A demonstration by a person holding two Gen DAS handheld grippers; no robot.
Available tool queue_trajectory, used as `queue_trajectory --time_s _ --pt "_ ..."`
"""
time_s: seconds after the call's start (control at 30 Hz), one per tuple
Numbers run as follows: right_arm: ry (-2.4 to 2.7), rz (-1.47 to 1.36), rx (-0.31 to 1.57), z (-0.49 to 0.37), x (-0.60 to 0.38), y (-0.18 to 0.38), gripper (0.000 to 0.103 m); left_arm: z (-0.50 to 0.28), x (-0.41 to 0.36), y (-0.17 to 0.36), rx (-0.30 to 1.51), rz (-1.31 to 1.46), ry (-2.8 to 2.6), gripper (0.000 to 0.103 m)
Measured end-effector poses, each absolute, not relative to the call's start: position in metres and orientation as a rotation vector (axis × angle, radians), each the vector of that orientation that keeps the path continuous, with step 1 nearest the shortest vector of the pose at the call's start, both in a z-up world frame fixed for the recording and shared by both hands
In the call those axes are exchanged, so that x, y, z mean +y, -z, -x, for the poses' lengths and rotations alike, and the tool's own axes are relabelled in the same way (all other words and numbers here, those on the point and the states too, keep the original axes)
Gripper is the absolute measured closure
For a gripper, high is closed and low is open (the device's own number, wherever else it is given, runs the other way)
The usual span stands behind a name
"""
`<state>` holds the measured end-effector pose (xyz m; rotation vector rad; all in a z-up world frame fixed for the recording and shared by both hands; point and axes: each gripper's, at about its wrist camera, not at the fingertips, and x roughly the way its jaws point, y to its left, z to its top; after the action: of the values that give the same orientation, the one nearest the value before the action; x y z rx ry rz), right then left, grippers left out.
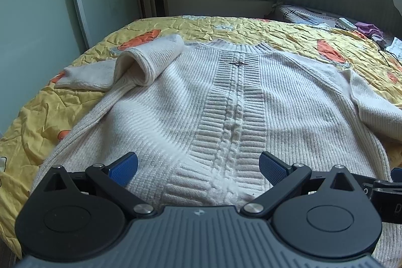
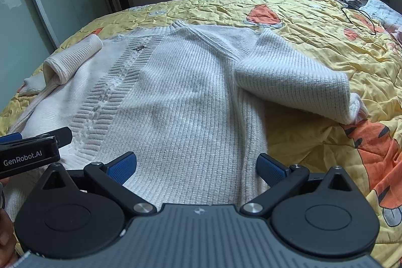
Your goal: Fold small clothes
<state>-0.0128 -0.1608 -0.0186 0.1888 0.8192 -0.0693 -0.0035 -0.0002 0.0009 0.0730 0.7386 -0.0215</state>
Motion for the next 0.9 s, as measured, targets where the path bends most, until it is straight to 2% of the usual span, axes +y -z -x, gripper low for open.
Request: queue_trajectory --time_s 0.9 --pt "0.075 -0.197 0.827 0.0110 -0.1639 0.0206 0.000 0.0099 -0.0046 -0.0044 0.688 -0.093 -0.006 0.000"
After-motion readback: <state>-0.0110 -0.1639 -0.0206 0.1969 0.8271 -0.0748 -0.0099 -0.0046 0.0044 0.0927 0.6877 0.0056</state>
